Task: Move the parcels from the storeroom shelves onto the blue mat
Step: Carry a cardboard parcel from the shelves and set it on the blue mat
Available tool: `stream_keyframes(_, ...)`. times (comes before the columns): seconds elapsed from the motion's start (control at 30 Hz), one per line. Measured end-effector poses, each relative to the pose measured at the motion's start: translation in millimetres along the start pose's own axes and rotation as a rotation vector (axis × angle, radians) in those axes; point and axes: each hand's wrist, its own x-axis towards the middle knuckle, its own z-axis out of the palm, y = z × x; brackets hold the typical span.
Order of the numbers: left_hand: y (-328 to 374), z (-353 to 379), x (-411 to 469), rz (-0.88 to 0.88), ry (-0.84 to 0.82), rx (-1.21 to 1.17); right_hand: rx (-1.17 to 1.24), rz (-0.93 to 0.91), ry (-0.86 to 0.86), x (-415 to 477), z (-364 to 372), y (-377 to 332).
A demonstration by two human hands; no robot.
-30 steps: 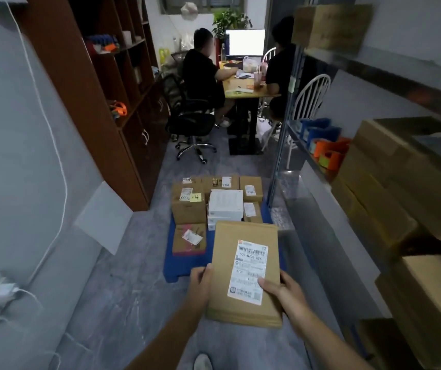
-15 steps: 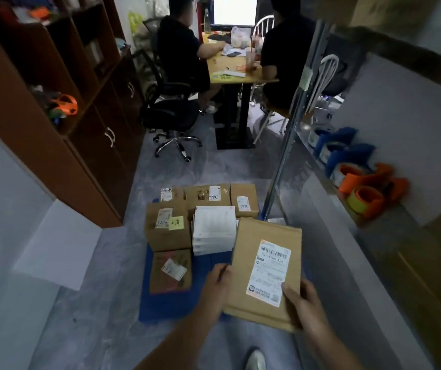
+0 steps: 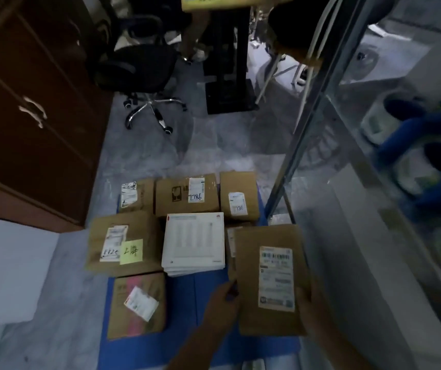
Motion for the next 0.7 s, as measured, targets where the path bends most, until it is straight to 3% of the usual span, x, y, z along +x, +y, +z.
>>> stream_keyframes(0.17,-32,-2,106,-0.014,0.057,-0.035,-0.114,-0.029,-0.155,106,54,15)
stream_keyframes(0.33,-65,3,184,0.024,0.100,-0.034,-0.150,-0.011,-0.190,181,91,35)
stream_keyframes(0.57,-93,6,224,-0.016,0.170,-0.155,-0.054,0.004,-0.256,216,130,59)
stream_keyframes(0.7,-99,5,224,0.016,0.189,-0.136,-0.132,-0.038,-0.344,230,137,60)
